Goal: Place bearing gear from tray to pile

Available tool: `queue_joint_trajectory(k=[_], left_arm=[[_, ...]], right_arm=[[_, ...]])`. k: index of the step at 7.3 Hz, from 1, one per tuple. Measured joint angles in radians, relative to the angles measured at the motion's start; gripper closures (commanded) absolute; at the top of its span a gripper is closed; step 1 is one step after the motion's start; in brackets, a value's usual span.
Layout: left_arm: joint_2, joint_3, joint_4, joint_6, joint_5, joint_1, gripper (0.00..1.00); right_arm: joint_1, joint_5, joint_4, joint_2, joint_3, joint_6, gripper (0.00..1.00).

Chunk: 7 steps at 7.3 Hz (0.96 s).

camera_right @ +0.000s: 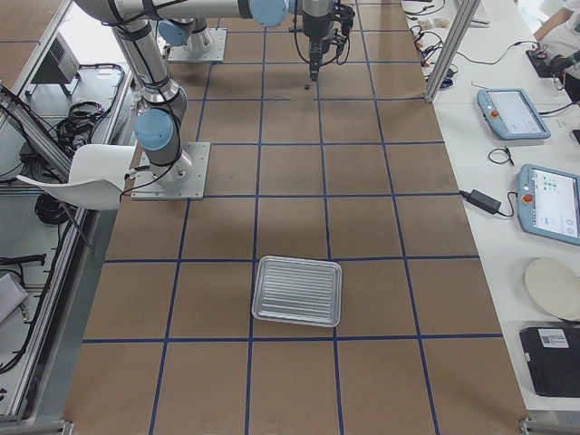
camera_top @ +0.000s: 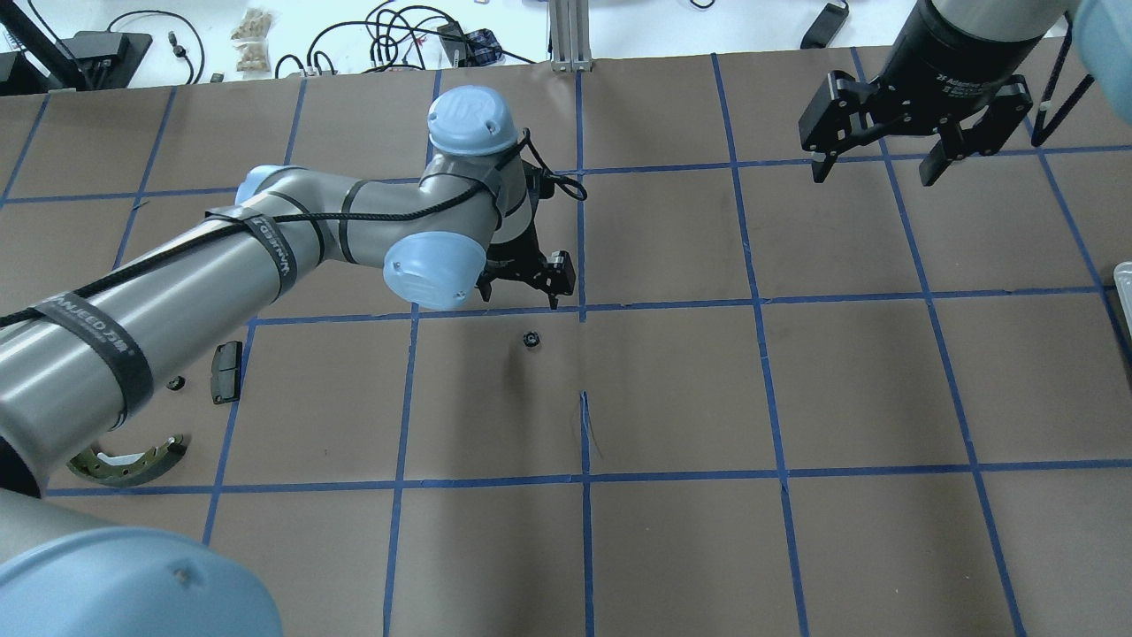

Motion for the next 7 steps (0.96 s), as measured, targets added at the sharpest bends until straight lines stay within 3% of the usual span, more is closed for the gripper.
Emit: queue_joint_trajectory(k=[2,4,5,6,7], left_arm=[[-0.021,-0.044,0.067,-0.001,-0.004,-0.011,0.17],[-0.024,-0.058,0.078,-0.007,-0.005,-0.014,0.18],[-0.024,-0.067,0.079,-0.009,-0.005,-0.016,0.24],[-0.021,-0.077,0.079,-0.010,-0.004,-0.017,0.35],[-0.015,-0.083,0.079,-0.011,-0.004,-0.017,0.64]], right_arm=[[0.000,-0.002,-0.003,0.001,0.000,0.000,0.00],[0.000,-0.005,-0.002,0.001,-0.011,0.002,0.00],[0.001,-0.005,0.000,0.000,-0.015,0.007,0.00],[0.003,-0.003,0.002,0.002,-0.025,0.022,0.00],[0.004,-0.003,0.007,0.010,-0.044,0.044,0.00]])
